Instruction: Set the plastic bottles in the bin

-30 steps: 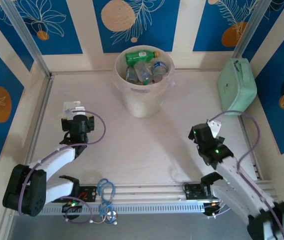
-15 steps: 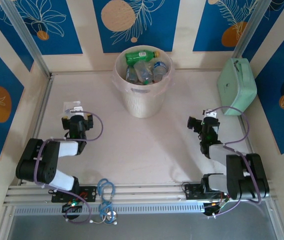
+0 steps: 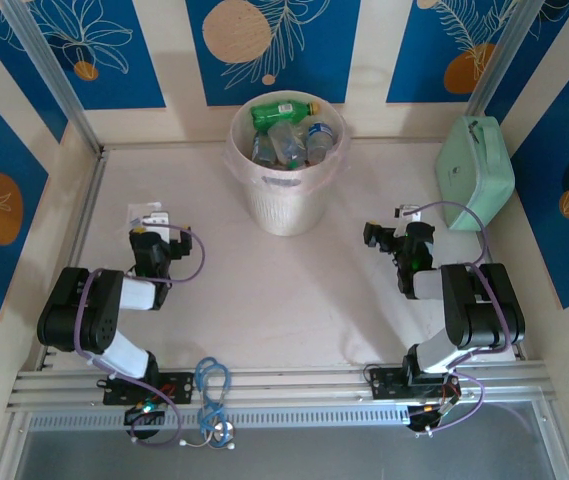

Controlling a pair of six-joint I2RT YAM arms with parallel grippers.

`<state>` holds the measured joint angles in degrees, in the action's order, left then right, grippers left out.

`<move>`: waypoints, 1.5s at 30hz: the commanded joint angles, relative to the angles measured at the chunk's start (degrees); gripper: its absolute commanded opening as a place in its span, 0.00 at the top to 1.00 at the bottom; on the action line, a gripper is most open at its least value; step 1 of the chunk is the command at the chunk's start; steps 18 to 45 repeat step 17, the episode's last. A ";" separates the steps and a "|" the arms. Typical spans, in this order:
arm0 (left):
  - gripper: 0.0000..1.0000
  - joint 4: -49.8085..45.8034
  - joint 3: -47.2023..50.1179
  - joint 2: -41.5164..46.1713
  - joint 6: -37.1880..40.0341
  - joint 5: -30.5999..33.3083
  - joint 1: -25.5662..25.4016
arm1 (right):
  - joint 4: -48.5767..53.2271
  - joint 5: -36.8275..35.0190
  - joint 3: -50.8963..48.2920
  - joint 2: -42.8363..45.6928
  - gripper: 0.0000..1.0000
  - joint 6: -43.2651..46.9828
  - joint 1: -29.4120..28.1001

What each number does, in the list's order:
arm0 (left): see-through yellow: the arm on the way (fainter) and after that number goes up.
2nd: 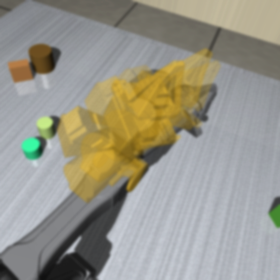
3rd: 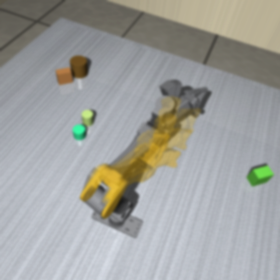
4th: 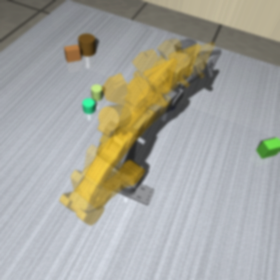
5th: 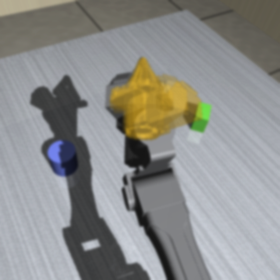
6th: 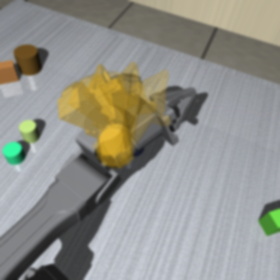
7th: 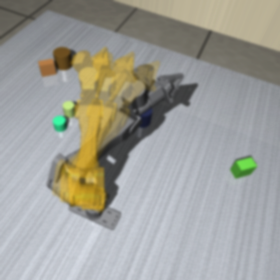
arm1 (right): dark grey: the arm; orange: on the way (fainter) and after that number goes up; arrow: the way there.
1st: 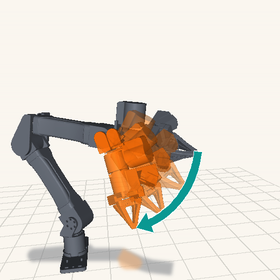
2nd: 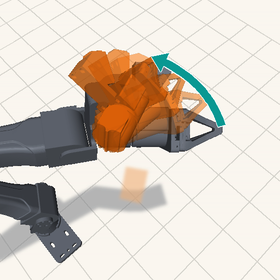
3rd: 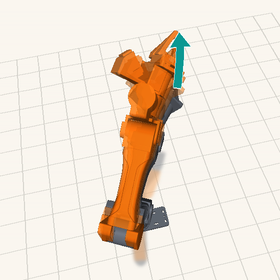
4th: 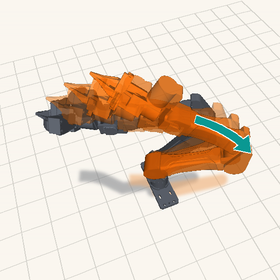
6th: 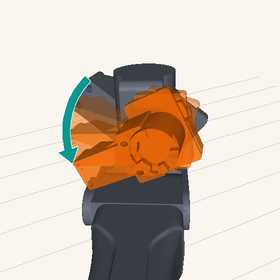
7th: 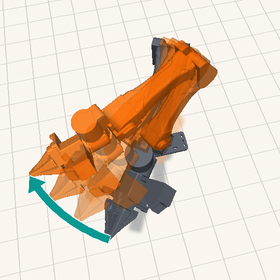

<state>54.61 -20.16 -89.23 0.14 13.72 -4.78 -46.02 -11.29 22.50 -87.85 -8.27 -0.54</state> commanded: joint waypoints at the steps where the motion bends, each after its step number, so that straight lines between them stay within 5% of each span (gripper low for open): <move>1: 0.00 2.80 0.21 -0.57 1.33 -0.36 -1.03 | -0.89 0.96 0.89 0.86 0.01 1.33 -0.42; 45: 0.00 1.71 -0.40 -0.67 2.61 -1.85 -1.67 | -0.95 2.87 1.08 0.63 0.01 1.76 -0.15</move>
